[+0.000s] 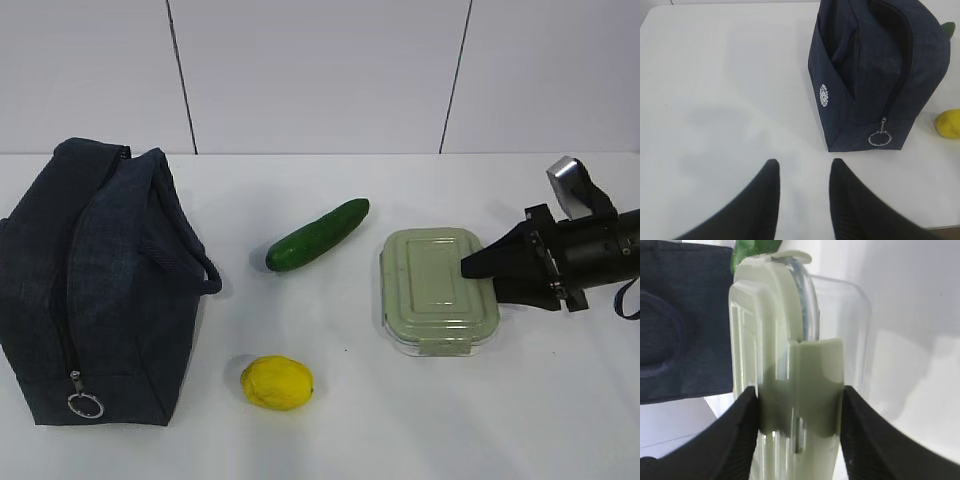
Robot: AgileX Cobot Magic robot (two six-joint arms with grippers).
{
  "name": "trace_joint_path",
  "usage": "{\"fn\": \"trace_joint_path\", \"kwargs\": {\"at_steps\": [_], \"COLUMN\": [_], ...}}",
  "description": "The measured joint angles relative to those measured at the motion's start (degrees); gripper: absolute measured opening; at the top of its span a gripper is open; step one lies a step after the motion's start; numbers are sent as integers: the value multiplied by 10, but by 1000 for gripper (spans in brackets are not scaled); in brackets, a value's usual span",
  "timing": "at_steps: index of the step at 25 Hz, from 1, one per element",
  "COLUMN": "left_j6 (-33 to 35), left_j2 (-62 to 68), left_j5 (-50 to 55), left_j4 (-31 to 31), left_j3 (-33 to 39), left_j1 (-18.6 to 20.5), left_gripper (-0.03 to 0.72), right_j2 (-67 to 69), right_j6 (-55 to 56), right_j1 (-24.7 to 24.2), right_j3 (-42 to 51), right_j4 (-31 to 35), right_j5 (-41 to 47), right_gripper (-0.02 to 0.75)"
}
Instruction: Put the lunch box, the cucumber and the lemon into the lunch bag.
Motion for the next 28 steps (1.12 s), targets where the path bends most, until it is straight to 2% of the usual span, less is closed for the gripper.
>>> {"fn": "trace_joint_path", "kwargs": {"at_steps": [20,24,28], "left_j6": [0,0,-39], "left_j2": [0,13,91], "left_j5": [0,0,-7], "left_j4": [-2,-20,-42], "left_j3": [0,-22,-64], "left_j1": [0,0,0], "left_gripper": [242,242,242], "right_j2": [-28,-31,-31], "right_j6": [1,10,14], "right_j1": [0,1,15], "right_j3": [0,0,0], "right_j4": [14,14,14], "right_j5": [-1,-1,-1], "right_gripper": [370,370,370]}}
